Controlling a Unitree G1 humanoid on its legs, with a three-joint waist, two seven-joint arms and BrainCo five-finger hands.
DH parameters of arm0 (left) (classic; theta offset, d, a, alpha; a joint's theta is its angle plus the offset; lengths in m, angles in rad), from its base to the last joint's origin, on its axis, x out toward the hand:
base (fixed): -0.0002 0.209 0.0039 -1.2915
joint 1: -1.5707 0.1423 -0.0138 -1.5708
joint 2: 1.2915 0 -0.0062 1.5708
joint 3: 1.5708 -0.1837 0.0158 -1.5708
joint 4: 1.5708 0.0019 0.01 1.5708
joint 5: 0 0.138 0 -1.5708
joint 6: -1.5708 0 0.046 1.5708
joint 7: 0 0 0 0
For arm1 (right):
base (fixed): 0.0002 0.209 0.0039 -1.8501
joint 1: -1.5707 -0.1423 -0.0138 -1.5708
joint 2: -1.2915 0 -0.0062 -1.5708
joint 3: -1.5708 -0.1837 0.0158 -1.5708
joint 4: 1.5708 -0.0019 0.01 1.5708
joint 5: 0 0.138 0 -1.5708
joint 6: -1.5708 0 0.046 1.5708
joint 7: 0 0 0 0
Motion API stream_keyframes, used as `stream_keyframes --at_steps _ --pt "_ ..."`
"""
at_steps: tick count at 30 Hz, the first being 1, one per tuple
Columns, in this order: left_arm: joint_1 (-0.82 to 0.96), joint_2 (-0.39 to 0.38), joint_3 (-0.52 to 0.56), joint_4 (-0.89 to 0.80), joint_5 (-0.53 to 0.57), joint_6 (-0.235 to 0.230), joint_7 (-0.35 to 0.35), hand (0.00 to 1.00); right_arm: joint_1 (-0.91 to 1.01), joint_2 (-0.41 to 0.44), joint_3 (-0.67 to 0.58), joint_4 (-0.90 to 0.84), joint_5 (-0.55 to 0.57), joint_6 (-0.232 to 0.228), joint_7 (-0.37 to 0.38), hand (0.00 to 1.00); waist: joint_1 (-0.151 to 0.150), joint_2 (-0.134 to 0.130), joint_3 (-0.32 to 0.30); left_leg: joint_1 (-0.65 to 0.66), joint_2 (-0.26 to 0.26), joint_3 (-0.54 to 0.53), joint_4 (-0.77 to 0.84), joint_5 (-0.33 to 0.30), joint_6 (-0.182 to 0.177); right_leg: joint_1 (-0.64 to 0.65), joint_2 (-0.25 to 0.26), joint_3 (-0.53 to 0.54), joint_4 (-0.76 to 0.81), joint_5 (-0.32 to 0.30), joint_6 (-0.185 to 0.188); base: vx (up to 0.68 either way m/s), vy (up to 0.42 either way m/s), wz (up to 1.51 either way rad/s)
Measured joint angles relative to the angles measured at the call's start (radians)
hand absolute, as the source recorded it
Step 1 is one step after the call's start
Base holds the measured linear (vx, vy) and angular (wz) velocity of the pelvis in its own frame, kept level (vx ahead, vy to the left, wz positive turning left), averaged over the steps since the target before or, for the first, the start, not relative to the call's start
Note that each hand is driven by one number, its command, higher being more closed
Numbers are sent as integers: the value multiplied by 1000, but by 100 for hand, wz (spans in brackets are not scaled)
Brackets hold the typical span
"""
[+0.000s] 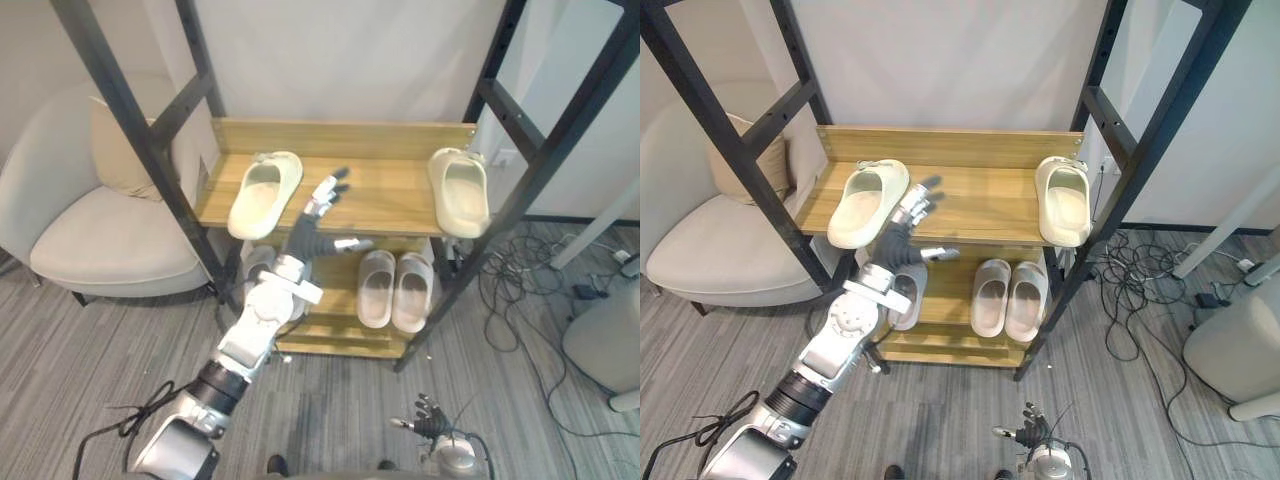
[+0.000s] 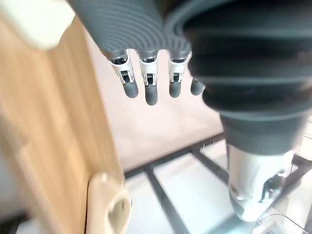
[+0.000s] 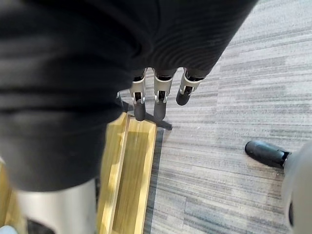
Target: Organize the slippers on the shoe rack
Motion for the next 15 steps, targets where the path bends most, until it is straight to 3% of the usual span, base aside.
stream_keyframes --at_steps 6,15 --pt "-112 147 102 123 9 5 18 0 18 -5 -7 -38 -1 0 22 0 0 -9 1 -8 0 23 -1 -9 -1 -24 -2 21 -7 -2 -3 -50 24 -13" --pt "-271 307 138 307 11 29 20 0 21 -4 -30 -39 -1 0 39 0 -4 -19 -1 -71 -6 35 1 -5 4 -92 -5 44 0 22 3 19 12 -6"
